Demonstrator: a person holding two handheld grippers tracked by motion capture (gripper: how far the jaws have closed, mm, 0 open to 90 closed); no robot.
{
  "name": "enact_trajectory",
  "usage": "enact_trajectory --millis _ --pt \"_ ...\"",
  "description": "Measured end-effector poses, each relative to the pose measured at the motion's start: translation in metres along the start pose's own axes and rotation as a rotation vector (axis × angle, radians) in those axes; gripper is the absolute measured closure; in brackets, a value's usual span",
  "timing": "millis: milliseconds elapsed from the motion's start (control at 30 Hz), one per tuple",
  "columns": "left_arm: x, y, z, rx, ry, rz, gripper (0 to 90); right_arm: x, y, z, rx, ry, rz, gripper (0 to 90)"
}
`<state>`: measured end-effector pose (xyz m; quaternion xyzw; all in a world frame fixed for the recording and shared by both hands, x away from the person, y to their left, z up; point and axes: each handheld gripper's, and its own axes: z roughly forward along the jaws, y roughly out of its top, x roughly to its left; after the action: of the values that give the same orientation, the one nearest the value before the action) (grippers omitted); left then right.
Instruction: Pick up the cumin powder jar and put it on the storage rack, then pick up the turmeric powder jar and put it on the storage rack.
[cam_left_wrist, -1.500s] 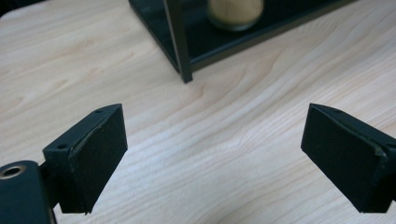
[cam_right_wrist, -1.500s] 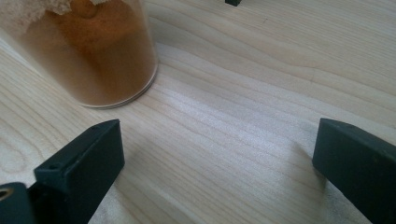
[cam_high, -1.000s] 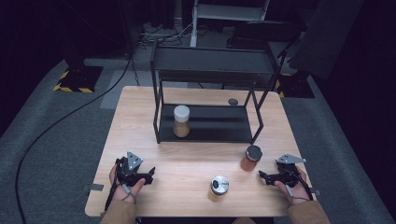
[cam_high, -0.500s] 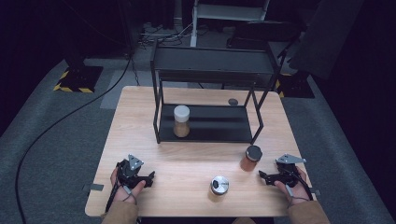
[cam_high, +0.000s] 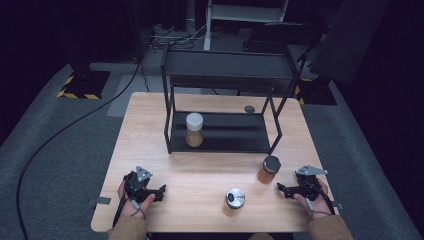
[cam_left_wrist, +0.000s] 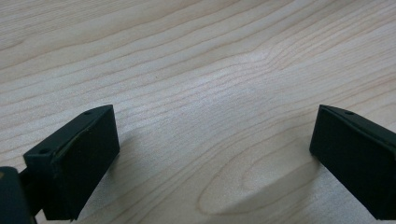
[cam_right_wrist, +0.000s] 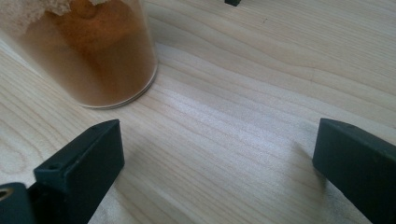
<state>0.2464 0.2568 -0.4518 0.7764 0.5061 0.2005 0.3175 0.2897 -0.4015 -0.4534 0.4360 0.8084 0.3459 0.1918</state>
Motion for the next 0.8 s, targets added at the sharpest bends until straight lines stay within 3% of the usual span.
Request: enact_trajectory --millis 433,800 --pt "0.0 0.0 0.0 0.0 -0.003 0.003 0.6 0.0 -0.001 -0.001 -0.008 -0.001 0.003 4.8" --pt "0.001 0.0 0.0 0.0 -0.005 0.003 0.6 0.001 -0.006 -0.014 -0.089 -0.015 0.016 5.0"
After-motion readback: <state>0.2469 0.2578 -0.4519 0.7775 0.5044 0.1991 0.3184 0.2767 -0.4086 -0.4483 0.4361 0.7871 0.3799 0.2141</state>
